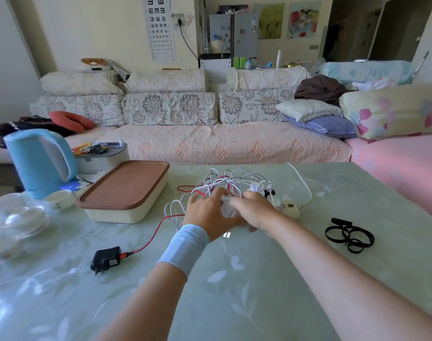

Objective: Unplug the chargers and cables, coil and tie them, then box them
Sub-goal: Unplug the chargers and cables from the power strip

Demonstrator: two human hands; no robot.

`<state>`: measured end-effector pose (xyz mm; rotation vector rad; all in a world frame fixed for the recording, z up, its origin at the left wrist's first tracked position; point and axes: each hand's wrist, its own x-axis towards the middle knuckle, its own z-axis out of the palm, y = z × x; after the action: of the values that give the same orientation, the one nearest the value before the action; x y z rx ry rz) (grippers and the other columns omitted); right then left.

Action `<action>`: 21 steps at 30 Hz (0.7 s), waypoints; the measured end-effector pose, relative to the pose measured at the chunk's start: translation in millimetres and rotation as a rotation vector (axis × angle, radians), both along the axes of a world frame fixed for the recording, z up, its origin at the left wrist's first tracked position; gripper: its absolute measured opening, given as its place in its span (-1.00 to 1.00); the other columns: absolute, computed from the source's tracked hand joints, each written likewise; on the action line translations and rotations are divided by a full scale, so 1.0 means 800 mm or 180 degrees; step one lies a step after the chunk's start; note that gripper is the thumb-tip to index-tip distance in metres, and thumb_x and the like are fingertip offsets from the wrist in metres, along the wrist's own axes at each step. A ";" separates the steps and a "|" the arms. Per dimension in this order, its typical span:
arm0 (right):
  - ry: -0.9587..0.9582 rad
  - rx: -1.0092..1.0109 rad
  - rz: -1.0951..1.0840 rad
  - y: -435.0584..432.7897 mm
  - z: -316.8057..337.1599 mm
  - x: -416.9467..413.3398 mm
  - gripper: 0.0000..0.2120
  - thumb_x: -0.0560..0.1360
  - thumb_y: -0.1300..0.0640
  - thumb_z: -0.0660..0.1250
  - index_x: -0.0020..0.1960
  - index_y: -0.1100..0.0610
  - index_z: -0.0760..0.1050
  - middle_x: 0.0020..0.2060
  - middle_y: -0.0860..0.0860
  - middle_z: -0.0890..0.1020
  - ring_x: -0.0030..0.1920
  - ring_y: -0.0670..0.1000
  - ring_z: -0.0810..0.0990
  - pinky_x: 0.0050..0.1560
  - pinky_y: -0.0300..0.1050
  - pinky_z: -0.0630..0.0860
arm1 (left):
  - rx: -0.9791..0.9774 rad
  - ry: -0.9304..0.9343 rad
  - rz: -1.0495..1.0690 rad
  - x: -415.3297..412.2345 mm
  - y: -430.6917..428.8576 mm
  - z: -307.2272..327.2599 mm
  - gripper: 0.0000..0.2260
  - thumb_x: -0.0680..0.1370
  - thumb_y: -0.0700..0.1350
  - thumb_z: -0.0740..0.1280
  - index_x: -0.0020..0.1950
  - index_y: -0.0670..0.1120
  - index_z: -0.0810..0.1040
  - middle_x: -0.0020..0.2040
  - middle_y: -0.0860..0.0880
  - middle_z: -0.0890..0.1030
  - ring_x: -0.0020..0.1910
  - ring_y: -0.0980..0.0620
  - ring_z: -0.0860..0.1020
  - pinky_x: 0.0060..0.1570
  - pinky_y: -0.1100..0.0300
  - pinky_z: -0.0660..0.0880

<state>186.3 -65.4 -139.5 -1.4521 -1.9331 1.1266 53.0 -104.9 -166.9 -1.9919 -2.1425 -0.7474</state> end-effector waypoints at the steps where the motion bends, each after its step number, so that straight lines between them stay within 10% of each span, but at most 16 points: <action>1: 0.0123 -0.0184 0.0065 -0.006 -0.007 -0.004 -0.70 0.32 -0.04 0.32 0.00 0.06 0.54 -0.08 0.05 0.64 -0.06 0.07 0.64 -0.28 -0.06 0.61 | -0.0083 -0.0019 -0.0062 -0.003 -0.006 0.000 -0.40 0.36 0.34 0.36 0.27 0.07 0.35 0.06 0.03 0.67 0.11 -0.06 0.58 0.21 0.11 0.33; 6: 0.0321 -0.0431 -0.0011 -0.012 -0.021 -0.014 -0.84 0.52 0.26 0.22 -0.01 0.05 0.50 -0.08 0.08 0.62 -0.18 0.07 0.61 -0.34 -0.10 0.60 | 0.0001 -0.0261 -0.0629 -0.028 -0.031 0.000 -0.36 0.38 0.24 0.45 0.38 0.07 0.37 0.40 0.05 0.40 0.28 -0.02 0.47 0.20 0.08 0.45; 10: -0.0147 -0.0890 0.0417 -0.025 -0.025 -0.011 -0.81 0.55 0.33 0.20 0.12 0.25 0.50 -0.25 0.16 0.54 -0.36 0.11 0.55 -0.30 -0.05 0.58 | 0.0510 -0.0272 -0.0672 -0.053 -0.051 0.011 -0.59 0.43 0.06 0.45 0.25 0.03 0.52 0.27 0.02 0.50 0.19 -0.02 0.50 0.21 0.11 0.45; 14: 0.0141 -0.1828 0.1268 -0.052 -0.023 -0.017 -0.87 0.59 0.37 0.21 0.05 0.18 0.46 -0.21 0.16 0.56 -0.35 0.14 0.60 -0.32 0.02 0.63 | -0.0557 -0.0877 -0.0459 -0.068 -0.078 0.010 -0.79 0.50 -0.07 0.36 0.13 0.07 0.54 -0.05 0.13 0.63 -0.14 0.05 0.58 0.06 0.10 0.52; 21: 0.1033 -0.1708 0.1011 -0.074 -0.045 -0.078 -0.90 0.55 0.37 0.31 -0.05 0.21 0.54 -0.25 0.12 0.66 -0.28 0.10 0.65 -0.10 0.07 0.64 | -0.1522 -0.1518 -0.0293 -0.092 -0.116 0.001 -0.50 0.31 0.14 0.44 0.17 0.07 0.36 0.16 0.00 0.50 -0.17 0.04 0.53 -0.16 0.16 0.51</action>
<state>123.9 -124.9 -175.6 -1.1152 -1.7394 2.0089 -20.3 -197.9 -165.8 -2.3404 -2.7283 -0.8594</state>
